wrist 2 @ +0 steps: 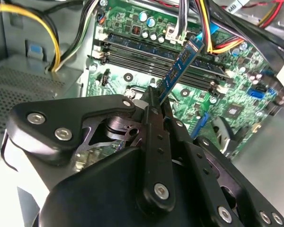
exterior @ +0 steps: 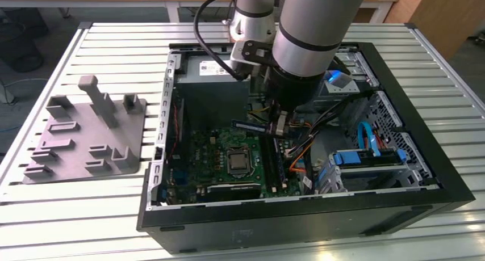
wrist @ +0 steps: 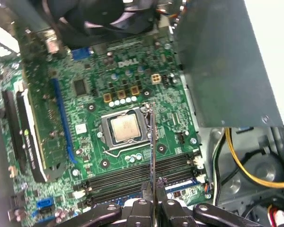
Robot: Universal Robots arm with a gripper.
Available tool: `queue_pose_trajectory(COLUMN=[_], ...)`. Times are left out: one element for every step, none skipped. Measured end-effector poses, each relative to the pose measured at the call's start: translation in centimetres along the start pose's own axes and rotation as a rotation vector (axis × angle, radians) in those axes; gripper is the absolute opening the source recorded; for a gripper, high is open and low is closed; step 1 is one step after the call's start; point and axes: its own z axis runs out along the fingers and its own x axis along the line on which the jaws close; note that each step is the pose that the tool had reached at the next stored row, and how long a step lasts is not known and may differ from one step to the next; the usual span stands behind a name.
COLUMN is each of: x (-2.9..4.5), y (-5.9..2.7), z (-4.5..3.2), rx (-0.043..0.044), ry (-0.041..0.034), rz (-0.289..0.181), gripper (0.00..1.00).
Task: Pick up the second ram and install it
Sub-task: 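Insert the second ram into the second slot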
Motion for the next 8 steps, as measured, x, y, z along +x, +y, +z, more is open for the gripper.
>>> queue_pose_trajectory(x=[0.0, 0.0, 0.0, 0.0, 0.0, 0.0, 0.0, 0.0], y=[0.0, 0.0, 0.0, 0.0, 0.0, 0.0, 0.0, 0.0], z=[0.01, 0.02, 0.03, 0.03, 0.04, 0.05, 0.05, 0.06], rx=[0.0005, 0.001, 0.0015, 0.002, 0.0025, 0.003, 0.0034, 0.0039], ry=[-0.0014, -0.0029, -0.0043, -0.0057, -0.0071, -0.0084, -0.0097, -0.011], rz=[0.016, 0.034, 0.051, 0.068, 0.084, 0.1, 0.116, 0.132], gripper=[0.14, 0.14, 0.14, 0.14, 0.14, 0.14, 0.14, 0.14])
